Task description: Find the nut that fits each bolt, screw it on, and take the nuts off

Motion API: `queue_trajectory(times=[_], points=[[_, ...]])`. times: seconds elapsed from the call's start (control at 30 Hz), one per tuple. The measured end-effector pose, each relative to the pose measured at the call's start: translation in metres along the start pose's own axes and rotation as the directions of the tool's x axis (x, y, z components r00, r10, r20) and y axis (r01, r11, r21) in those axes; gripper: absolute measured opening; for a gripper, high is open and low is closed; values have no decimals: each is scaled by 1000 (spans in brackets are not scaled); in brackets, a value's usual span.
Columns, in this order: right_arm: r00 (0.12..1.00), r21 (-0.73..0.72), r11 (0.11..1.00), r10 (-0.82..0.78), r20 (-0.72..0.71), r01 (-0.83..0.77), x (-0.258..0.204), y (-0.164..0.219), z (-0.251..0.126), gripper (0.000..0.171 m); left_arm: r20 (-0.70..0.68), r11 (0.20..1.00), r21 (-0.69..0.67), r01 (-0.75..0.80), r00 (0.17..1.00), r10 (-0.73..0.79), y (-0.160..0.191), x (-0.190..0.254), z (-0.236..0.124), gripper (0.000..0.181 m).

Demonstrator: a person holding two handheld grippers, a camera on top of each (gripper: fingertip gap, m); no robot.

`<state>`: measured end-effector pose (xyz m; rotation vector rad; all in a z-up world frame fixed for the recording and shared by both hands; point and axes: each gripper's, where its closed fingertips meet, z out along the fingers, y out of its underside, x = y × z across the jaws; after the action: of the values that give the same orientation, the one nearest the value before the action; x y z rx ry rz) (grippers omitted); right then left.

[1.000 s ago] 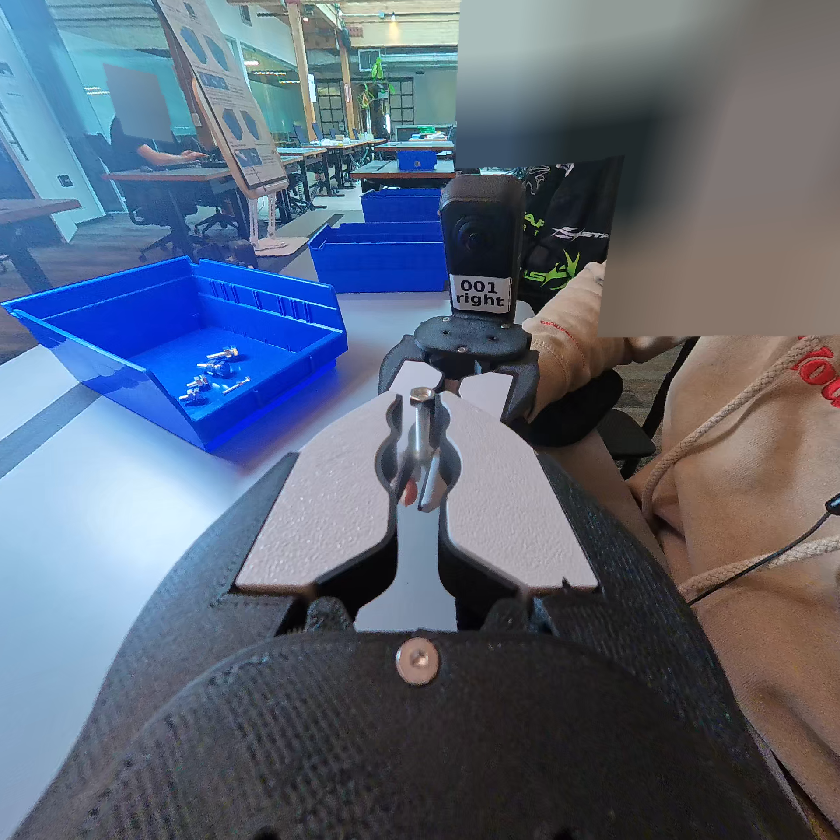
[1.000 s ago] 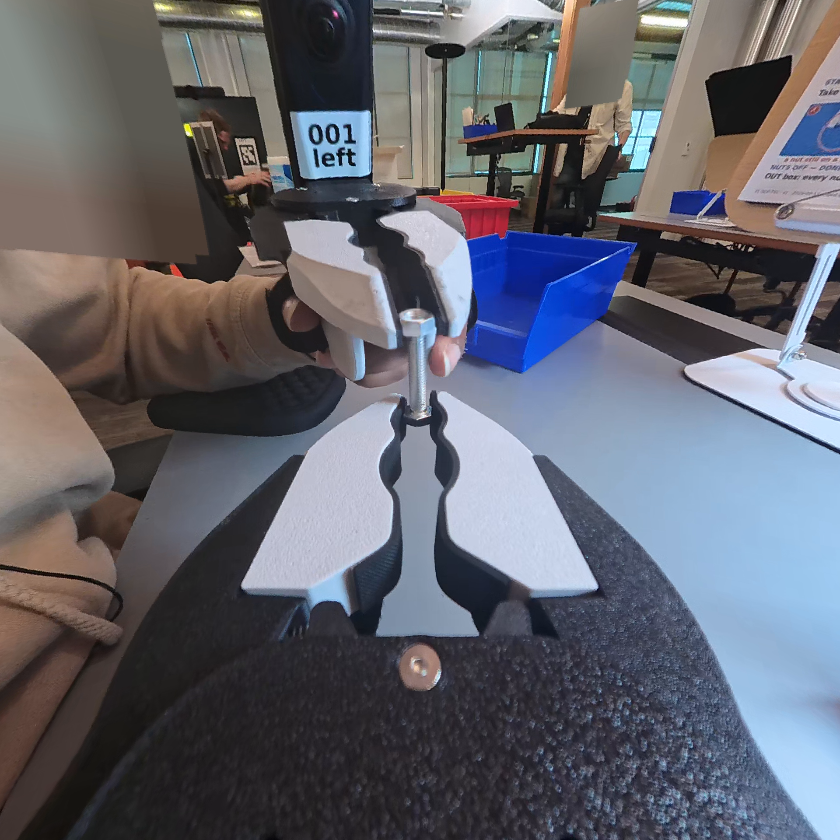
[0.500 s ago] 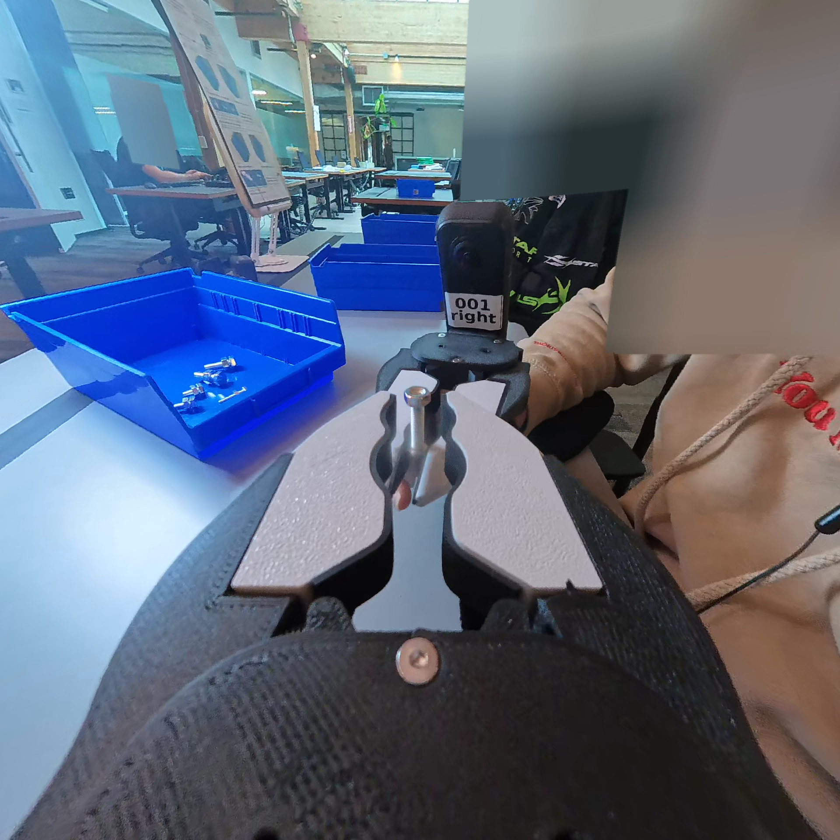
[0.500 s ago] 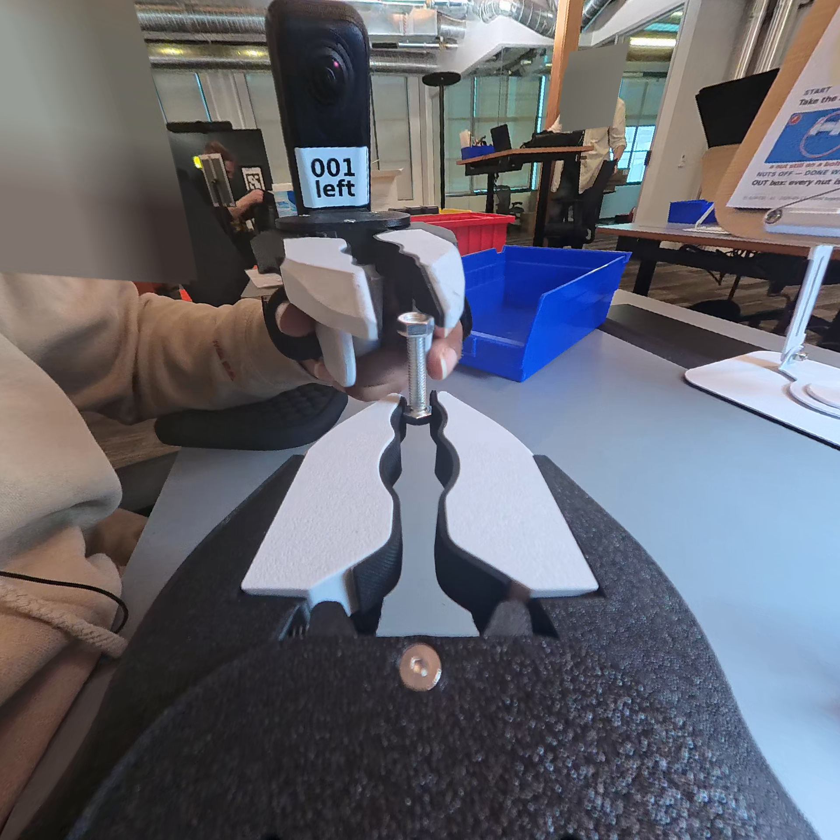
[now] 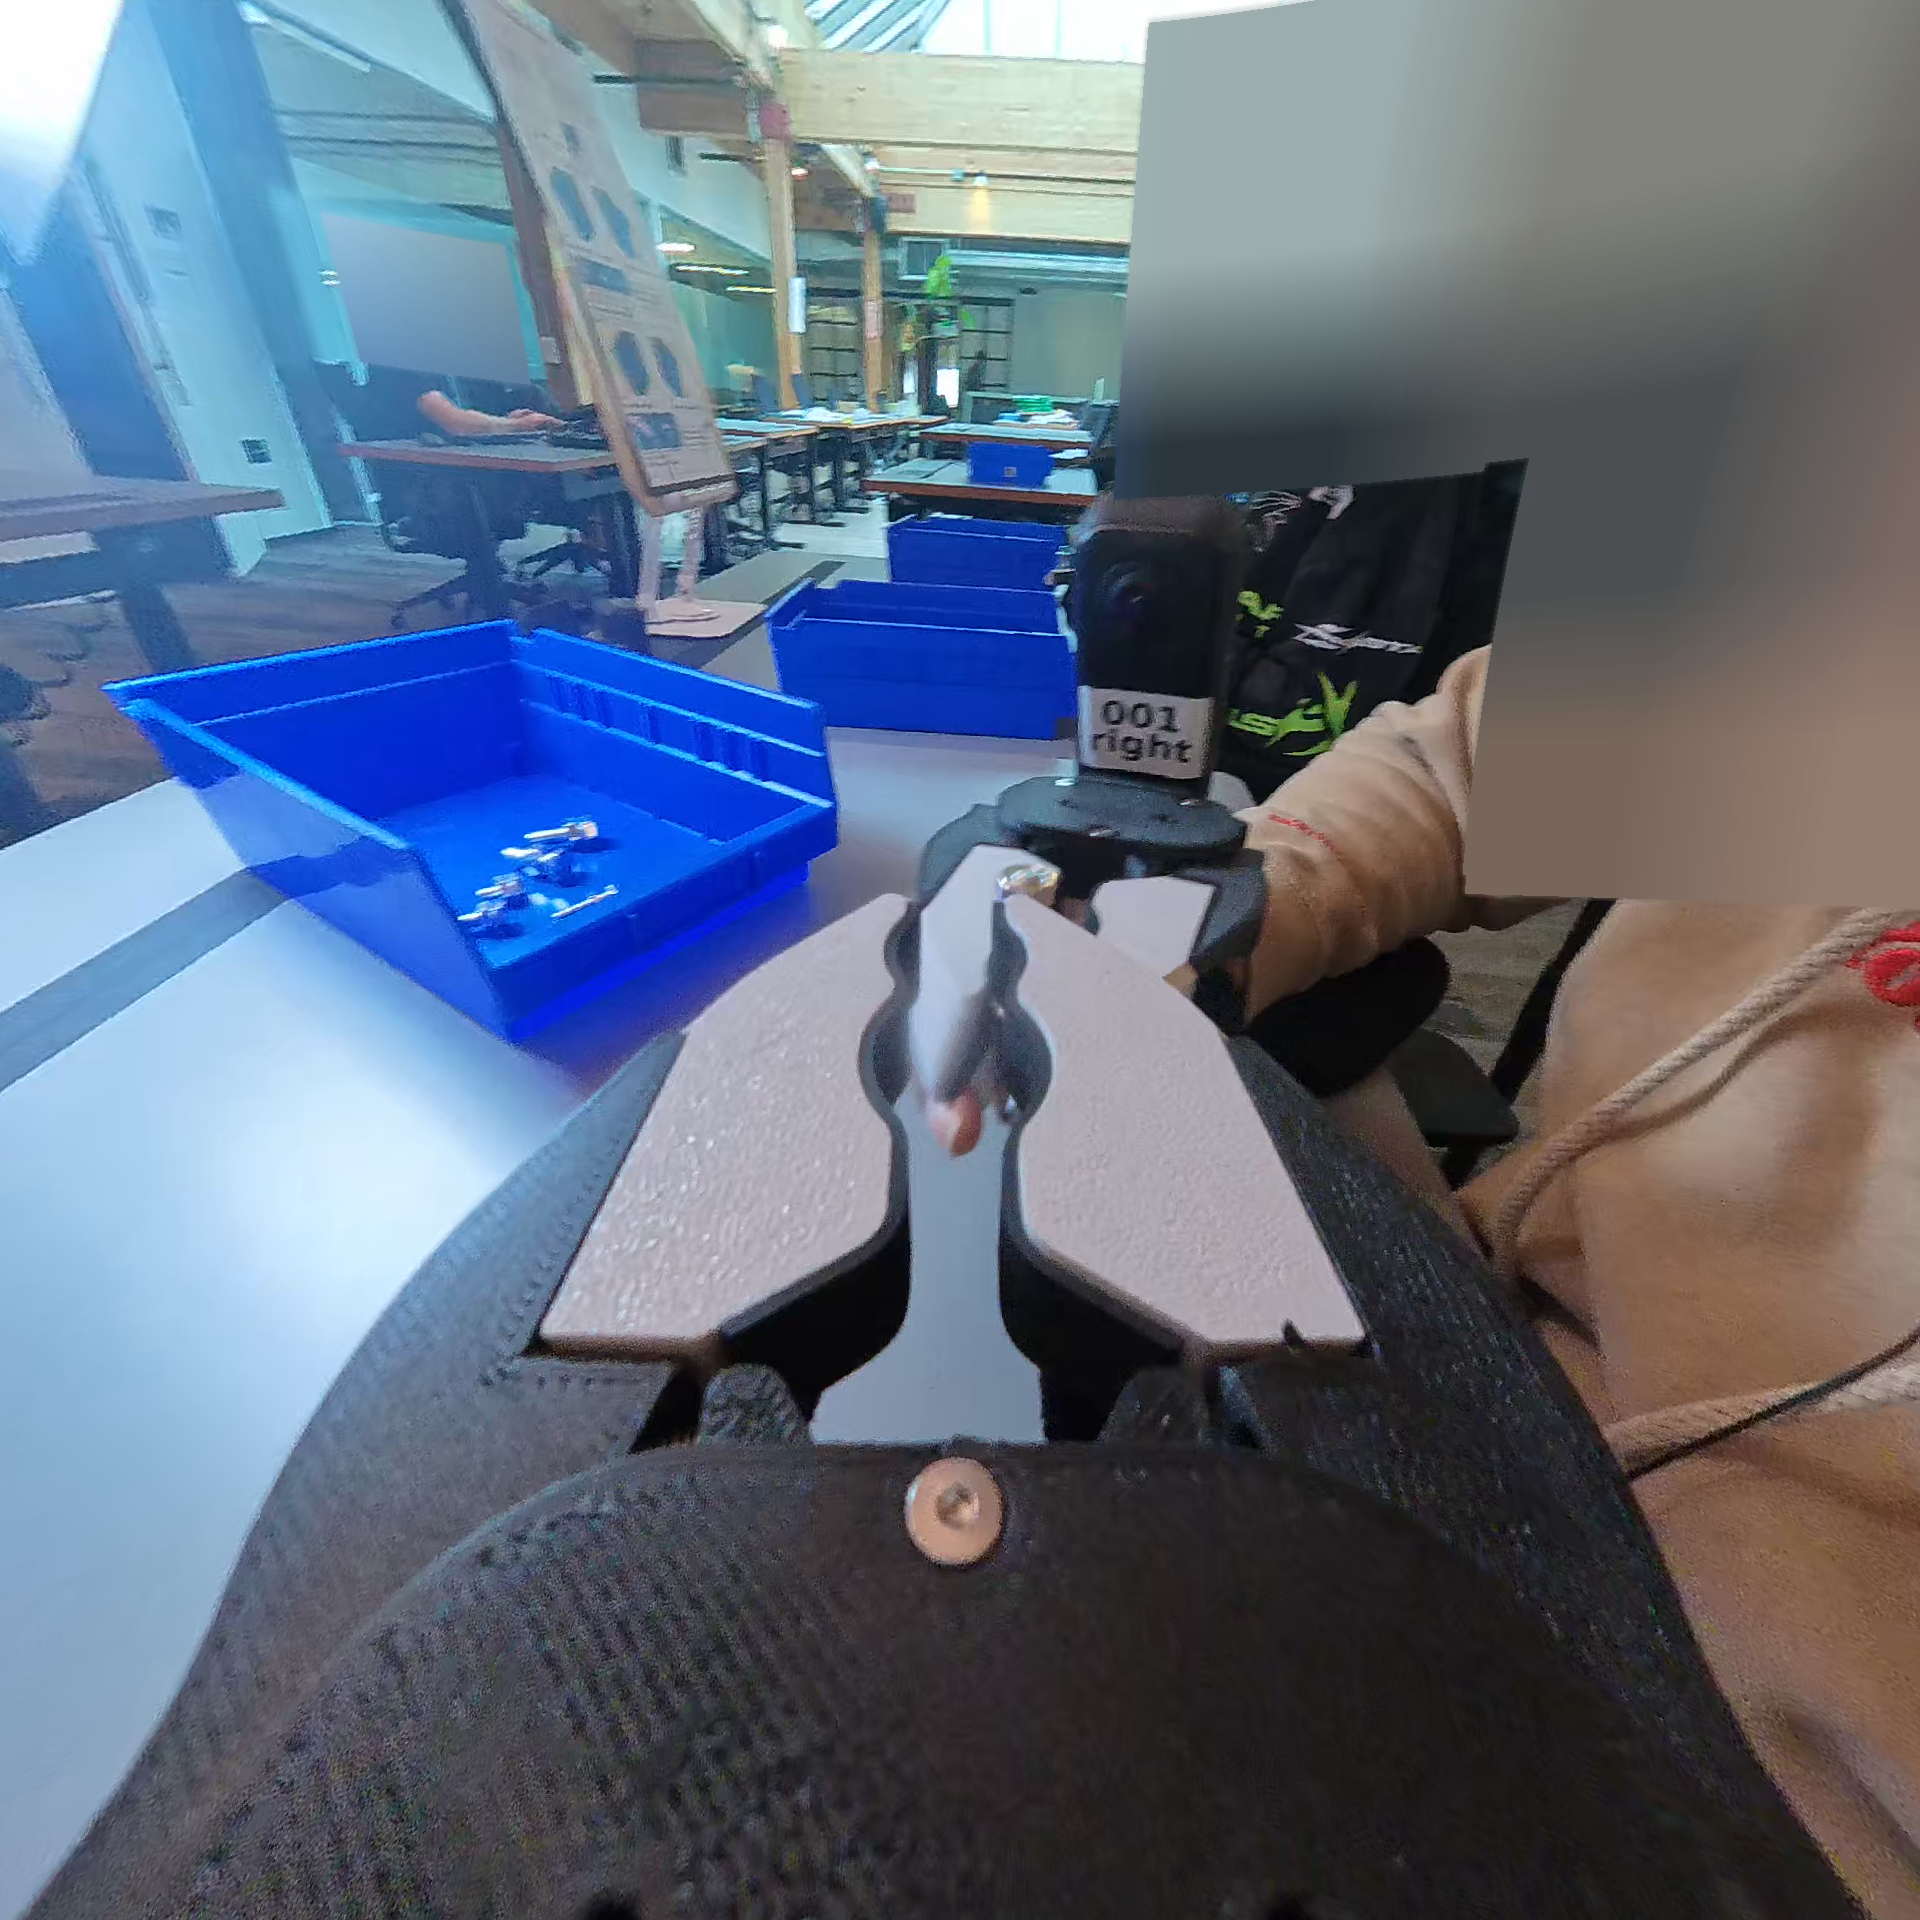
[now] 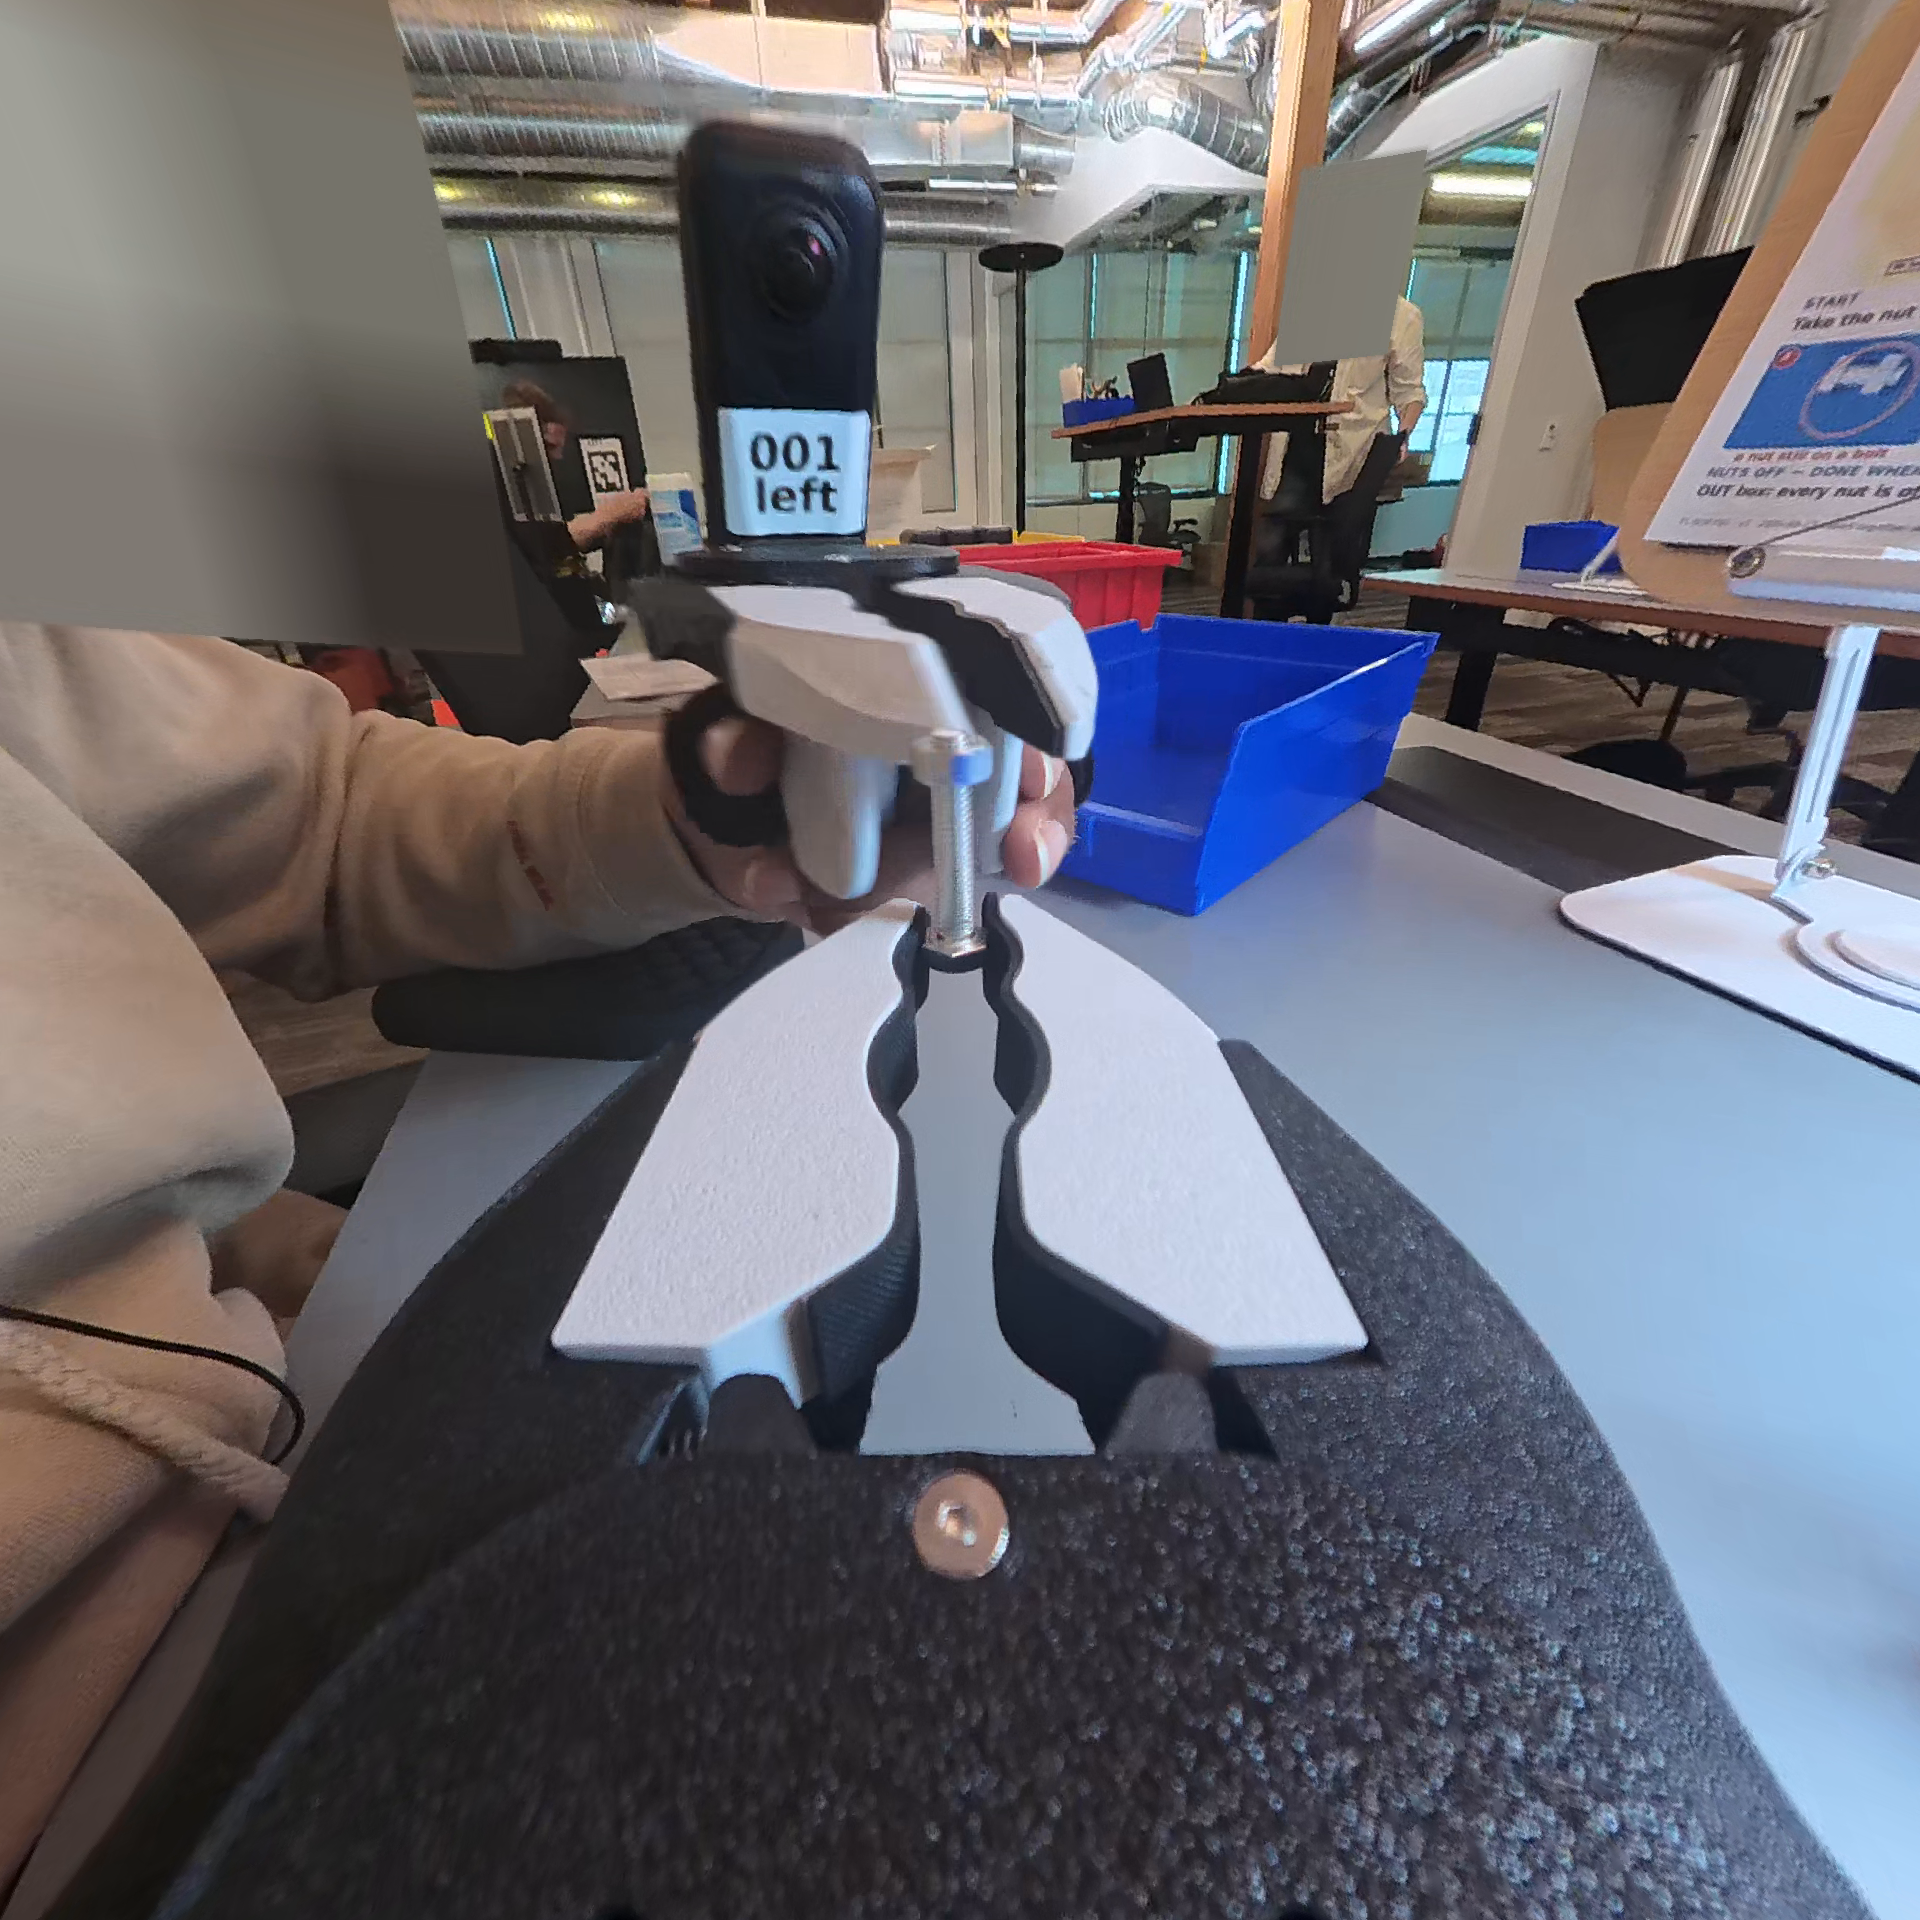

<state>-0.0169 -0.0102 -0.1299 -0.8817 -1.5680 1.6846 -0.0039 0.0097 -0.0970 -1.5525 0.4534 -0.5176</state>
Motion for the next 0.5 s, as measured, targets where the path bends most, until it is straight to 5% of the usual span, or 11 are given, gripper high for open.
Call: queue_trajectory(times=[0.33, 0.5], points=[[1000, -11, 1000, 3, -11, -3, 3, 1, 1, 10, 8, 1000, -12, -17, 1000, 18, 3, 2, 5, 25], [1000, 22, 1000, -1, -18, 1, 6, -7, -4, 10, 68, 999, 33, 37, 997, -39, -5, -16, -7, 11]])
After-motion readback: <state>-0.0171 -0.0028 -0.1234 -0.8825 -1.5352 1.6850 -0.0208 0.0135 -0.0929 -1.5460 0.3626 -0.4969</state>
